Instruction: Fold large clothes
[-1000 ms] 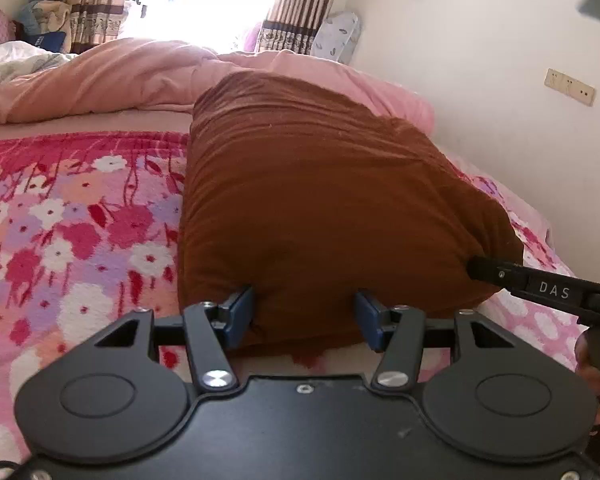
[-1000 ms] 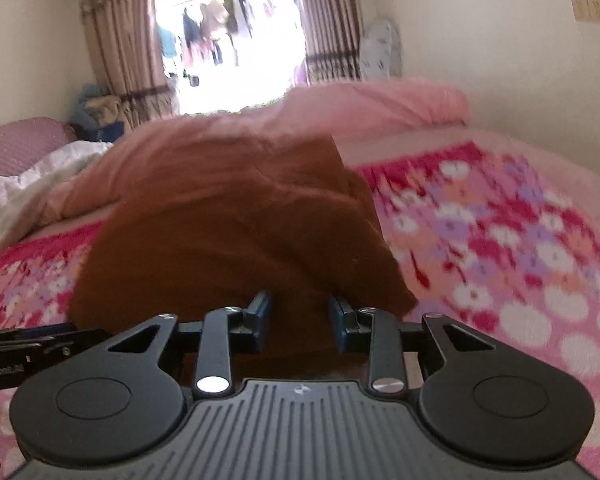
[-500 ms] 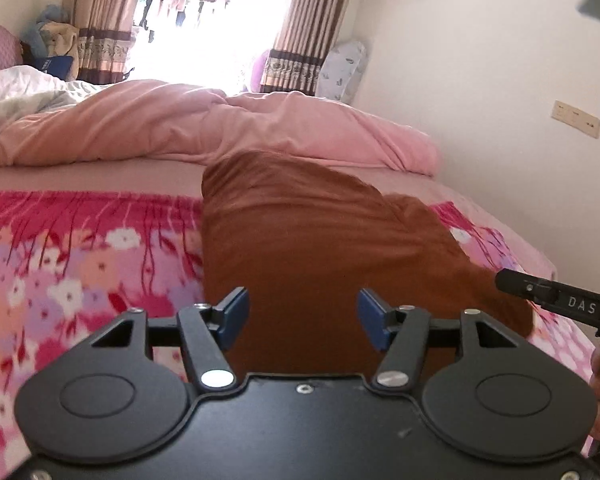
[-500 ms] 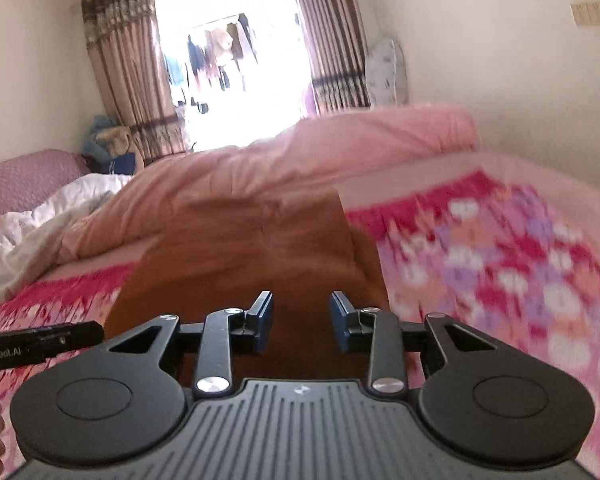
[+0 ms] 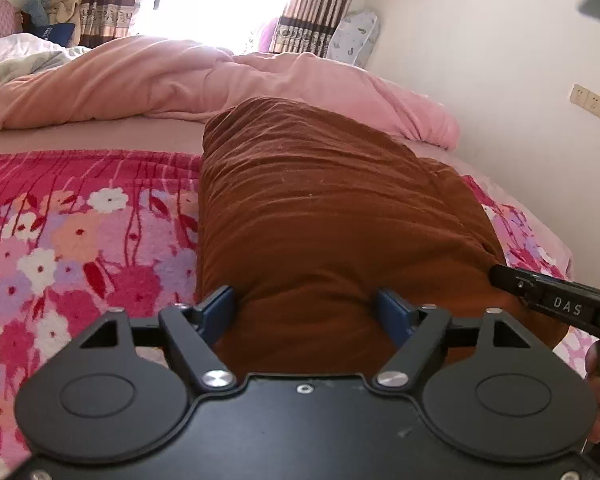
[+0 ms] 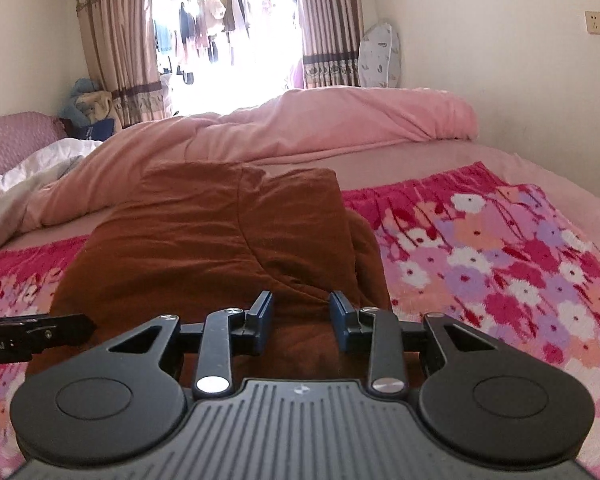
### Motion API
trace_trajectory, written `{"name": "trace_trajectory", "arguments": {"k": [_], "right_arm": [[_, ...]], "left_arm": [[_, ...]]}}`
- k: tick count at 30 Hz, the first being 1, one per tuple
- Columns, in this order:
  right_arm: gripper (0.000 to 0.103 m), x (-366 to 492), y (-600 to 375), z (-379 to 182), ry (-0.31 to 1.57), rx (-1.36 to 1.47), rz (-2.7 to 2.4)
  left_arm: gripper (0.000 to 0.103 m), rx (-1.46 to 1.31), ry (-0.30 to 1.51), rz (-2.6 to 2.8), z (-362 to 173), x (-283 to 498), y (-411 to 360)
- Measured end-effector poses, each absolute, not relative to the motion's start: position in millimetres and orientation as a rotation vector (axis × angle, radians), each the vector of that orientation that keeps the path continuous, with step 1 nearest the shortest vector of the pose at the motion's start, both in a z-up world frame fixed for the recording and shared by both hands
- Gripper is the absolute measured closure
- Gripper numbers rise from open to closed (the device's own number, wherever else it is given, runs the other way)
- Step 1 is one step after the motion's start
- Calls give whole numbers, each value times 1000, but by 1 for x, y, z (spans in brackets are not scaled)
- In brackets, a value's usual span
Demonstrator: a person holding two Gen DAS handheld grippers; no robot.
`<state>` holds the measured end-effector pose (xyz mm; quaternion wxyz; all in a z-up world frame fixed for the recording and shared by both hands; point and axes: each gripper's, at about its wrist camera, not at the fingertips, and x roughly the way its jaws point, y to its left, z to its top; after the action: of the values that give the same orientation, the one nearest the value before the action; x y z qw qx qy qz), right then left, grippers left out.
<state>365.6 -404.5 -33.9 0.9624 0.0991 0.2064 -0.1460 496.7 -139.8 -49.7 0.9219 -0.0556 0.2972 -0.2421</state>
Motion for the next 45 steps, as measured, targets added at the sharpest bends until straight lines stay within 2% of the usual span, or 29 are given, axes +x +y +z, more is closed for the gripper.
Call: {"name": "trace_trajectory", "arguments": {"k": [6, 13, 15, 16, 17, 18, 22, 29, 37, 45], "right_arm": [[65, 367, -404, -46, 416, 204, -305], [63, 360, -405, -39, 408, 201, -275], [54, 350, -414, -30, 374, 223, -223], [36, 345, -419, -25, 351, 247, -199], [13, 339, -428, -20, 323, 281, -182], [8, 334, -440, -16, 298, 322, -176], [8, 339, -490, -21, 344, 495, -62], [10, 364, -541, -62, 458, 755, 122], [8, 390, -558, -94, 493, 936, 235], [6, 416, -571, -115, 476, 1063, 323]], "left_arm": [[15, -127, 620, -481, -58, 498, -138], [13, -179, 634, -530, -49, 500, -124], [13, -204, 641, -534, -47, 503, -112], [12, -211, 640, -527, -46, 505, -104], [12, -220, 638, -525, -46, 507, -98], [12, -243, 641, -527, -47, 511, -90], [12, -366, 688, -567, -57, 527, -65], [11, -583, 787, -660, -84, 557, -44], [1, -719, 865, -760, -105, 584, -52], [0, -690, 905, -870, -105, 608, -86]]}}
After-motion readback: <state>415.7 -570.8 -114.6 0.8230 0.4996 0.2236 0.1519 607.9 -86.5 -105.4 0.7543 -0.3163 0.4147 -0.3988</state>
